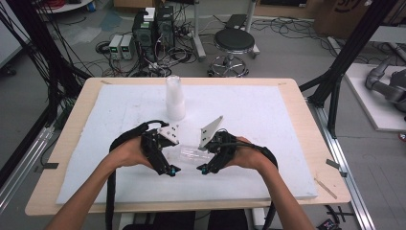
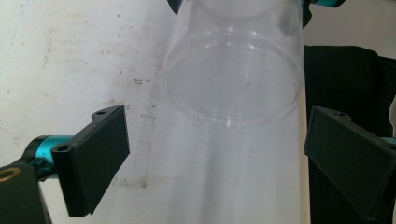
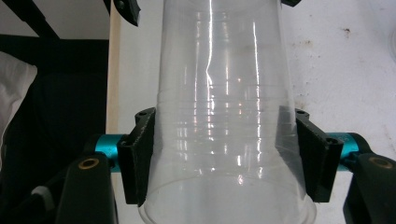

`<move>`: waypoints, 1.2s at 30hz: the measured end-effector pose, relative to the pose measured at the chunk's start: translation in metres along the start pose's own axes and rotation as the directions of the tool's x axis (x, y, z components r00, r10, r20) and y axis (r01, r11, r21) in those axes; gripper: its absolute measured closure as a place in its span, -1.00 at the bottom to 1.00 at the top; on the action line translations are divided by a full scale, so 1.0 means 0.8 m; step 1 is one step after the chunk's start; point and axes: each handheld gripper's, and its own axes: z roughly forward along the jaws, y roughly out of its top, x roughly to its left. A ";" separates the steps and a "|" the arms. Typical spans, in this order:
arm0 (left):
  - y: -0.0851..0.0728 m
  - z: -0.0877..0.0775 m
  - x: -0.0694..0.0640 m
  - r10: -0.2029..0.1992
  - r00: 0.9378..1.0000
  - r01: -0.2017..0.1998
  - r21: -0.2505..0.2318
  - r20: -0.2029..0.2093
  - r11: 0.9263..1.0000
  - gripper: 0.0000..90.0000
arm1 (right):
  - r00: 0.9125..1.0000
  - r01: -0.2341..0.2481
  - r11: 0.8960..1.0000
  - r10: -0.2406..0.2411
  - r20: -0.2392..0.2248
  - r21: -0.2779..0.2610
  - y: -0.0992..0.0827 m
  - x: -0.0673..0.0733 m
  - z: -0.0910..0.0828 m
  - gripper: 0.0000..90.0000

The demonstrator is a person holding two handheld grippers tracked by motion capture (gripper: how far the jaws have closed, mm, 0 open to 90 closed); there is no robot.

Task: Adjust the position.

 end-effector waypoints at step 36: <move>0.024 0.019 0.008 0.055 0.997 -0.056 0.017 0.054 0.998 -0.08 | 1.000 0.001 0.999 0.000 -0.009 0.054 -0.003 -0.007 0.006 -0.28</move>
